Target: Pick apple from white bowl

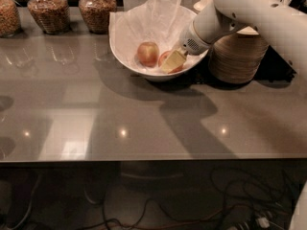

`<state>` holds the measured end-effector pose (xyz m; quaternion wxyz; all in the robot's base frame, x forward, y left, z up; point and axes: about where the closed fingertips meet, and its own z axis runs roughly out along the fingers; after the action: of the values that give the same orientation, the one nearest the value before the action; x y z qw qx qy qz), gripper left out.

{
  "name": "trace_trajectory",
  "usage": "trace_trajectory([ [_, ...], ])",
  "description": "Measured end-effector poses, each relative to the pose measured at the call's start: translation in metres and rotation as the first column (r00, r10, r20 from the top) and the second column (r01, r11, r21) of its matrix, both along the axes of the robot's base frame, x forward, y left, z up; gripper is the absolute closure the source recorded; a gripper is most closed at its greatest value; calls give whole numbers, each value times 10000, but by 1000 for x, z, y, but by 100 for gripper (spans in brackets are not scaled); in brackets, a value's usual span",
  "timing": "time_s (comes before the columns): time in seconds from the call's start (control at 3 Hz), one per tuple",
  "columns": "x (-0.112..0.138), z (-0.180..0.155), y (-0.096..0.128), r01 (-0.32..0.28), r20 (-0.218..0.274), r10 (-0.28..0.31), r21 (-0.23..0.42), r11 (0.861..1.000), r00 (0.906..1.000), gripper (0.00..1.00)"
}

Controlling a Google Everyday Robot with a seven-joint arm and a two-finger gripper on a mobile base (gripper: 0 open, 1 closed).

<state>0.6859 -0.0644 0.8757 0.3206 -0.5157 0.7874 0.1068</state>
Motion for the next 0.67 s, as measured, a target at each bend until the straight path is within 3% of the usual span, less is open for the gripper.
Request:
trace_trajectory([
  [0.33,-17,33,-15,-23,609,-18,672,9977,9981,100],
  [0.67,-48,76,-37,-448,1614,231,1322,9902,9866,100],
])
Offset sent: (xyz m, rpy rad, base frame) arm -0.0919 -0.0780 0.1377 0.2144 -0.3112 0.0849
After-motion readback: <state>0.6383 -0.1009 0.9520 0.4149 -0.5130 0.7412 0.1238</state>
